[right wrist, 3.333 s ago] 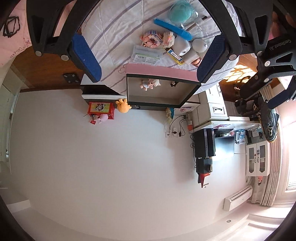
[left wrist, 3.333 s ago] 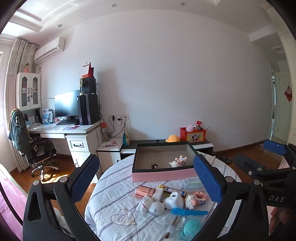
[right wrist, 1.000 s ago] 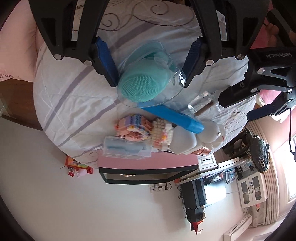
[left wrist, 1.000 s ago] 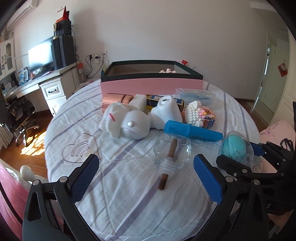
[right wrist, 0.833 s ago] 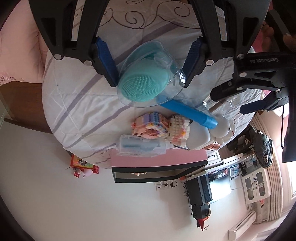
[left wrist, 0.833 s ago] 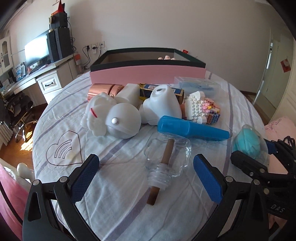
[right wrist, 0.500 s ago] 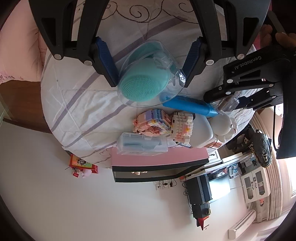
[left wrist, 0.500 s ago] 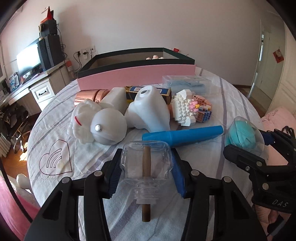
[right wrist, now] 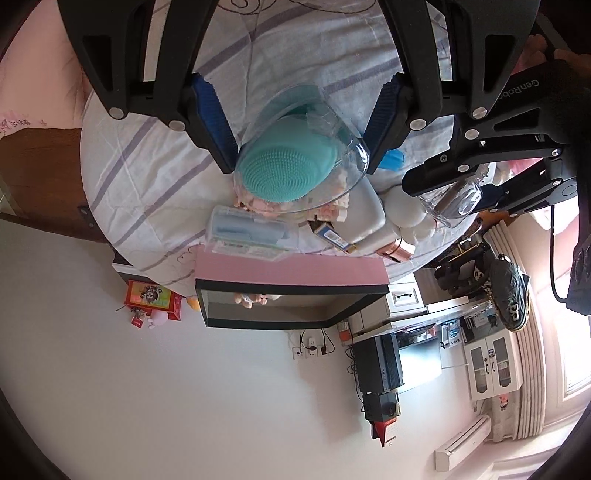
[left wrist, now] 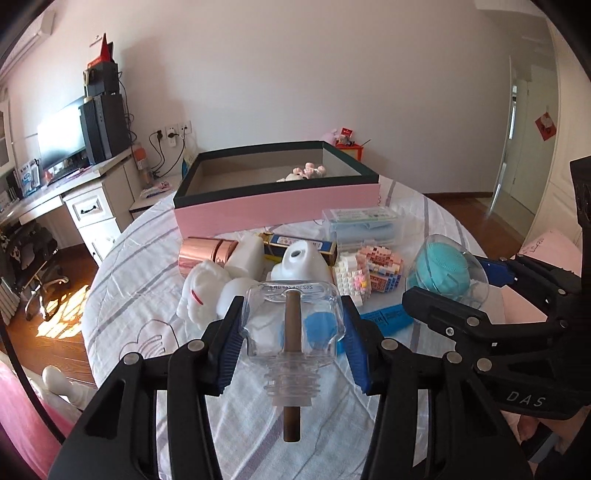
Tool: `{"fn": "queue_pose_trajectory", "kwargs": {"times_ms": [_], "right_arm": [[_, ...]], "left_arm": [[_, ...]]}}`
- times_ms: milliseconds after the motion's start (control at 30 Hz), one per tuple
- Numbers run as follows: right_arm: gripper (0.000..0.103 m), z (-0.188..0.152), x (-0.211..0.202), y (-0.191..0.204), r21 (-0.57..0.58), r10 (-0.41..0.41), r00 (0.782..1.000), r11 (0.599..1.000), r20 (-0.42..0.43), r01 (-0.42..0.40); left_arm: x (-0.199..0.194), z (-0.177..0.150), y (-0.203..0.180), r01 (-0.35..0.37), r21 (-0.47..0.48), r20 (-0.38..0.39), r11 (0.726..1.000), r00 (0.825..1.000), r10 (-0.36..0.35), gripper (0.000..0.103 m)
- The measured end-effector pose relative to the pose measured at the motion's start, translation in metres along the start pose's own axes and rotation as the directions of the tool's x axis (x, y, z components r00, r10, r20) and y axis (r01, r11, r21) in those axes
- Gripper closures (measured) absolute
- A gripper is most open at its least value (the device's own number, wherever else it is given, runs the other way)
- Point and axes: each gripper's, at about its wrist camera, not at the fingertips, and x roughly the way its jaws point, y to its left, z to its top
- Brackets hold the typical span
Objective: Organize rigid objects
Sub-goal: 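Carry the bottle and brush case into the pink box and release both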
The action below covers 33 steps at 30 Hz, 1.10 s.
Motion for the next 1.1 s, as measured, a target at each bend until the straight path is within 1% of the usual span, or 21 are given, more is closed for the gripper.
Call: {"fn": "queue_pose_trajectory", "kwargs": {"times_ms": [133, 233, 400, 467, 567, 633, 700, 767, 833, 933, 1000, 1033, 1067, 1100], "right_arm": [[0.034, 0.031, 0.004, 0.001, -0.033, 0.016, 1.0, 0.999, 0.026, -0.016], [0.034, 0.062, 0.013, -0.002, -0.052, 0.028, 0.999, 0.998, 0.04, -0.025], [0.034, 0.125, 0.05, -0.01, -0.103, 0.028, 0.999, 0.994, 0.025, -0.025], [0.034, 0.153, 0.076, -0.013, -0.118, 0.025, 1.0, 0.993, 0.0, -0.025], [0.034, 0.182, 0.118, -0.016, -0.132, 0.02, 0.999, 0.991, -0.051, -0.027], [0.034, 0.198, 0.15, -0.022, -0.12, 0.021, 0.995, 0.992, -0.093, -0.033], [0.034, 0.206, 0.179, -0.029, -0.104, 0.023, 0.99, 0.994, -0.138, -0.038], [0.034, 0.212, 0.213, -0.036, -0.09, 0.021, 0.979, 0.995, -0.202, -0.04], [0.034, 0.211, 0.241, -0.043, -0.076, 0.017, 0.967, 0.996, -0.253, -0.037], [0.034, 0.203, 0.274, -0.051, -0.044, 0.022, 0.945, 0.998, -0.326, -0.038], [0.034, 0.198, 0.289, -0.059, -0.025, 0.028, 0.932, 0.999, -0.362, -0.04], [0.034, 0.198, 0.293, -0.061, -0.022, 0.028, 0.926, 0.999, -0.377, -0.04], [0.034, 0.198, 0.294, -0.061, -0.027, 0.024, 0.923, 0.999, -0.384, -0.037], [0.034, 0.199, 0.292, -0.06, -0.036, 0.016, 0.927, 0.999, -0.375, -0.032]], "left_arm": [[0.003, 0.028, 0.008, -0.001, 0.008, 0.034, 1.0, 0.999, 0.001, 0.053], [0.009, 0.059, 0.016, -0.008, 0.025, 0.062, 1.0, 0.998, 0.007, 0.053], [0.04, 0.122, 0.034, -0.051, 0.06, 0.094, 0.997, 0.995, 0.046, 0.053], [0.064, 0.147, 0.046, -0.056, 0.055, 0.069, 0.997, 0.996, 0.052, 0.053], [0.106, 0.179, 0.064, -0.082, 0.046, 0.025, 0.996, 0.996, 0.081, 0.053], [0.138, 0.196, 0.077, -0.091, 0.04, -0.022, 0.995, 0.995, 0.092, 0.053], [0.169, 0.205, 0.088, -0.096, 0.029, -0.082, 0.995, 0.992, 0.098, 0.053], [0.201, 0.209, 0.097, -0.104, 0.025, -0.14, 0.994, 0.984, 0.106, 0.053], [0.231, 0.21, 0.102, -0.103, 0.018, -0.202, 0.995, 0.974, 0.104, 0.053], [0.265, 0.206, 0.105, -0.124, 0.028, -0.278, 0.992, 0.952, 0.127, 0.053], [0.281, 0.202, 0.105, -0.133, 0.033, -0.316, 0.991, 0.939, 0.137, 0.053], [0.285, 0.199, 0.106, -0.127, 0.026, -0.324, 0.992, 0.937, 0.129, 0.053], [0.289, 0.199, 0.107, -0.122, 0.012, -0.338, 0.992, 0.933, 0.119, 0.053], [0.289, 0.199, 0.107, -0.124, 0.0, -0.349, 0.992, 0.93, 0.116, 0.052]]}}
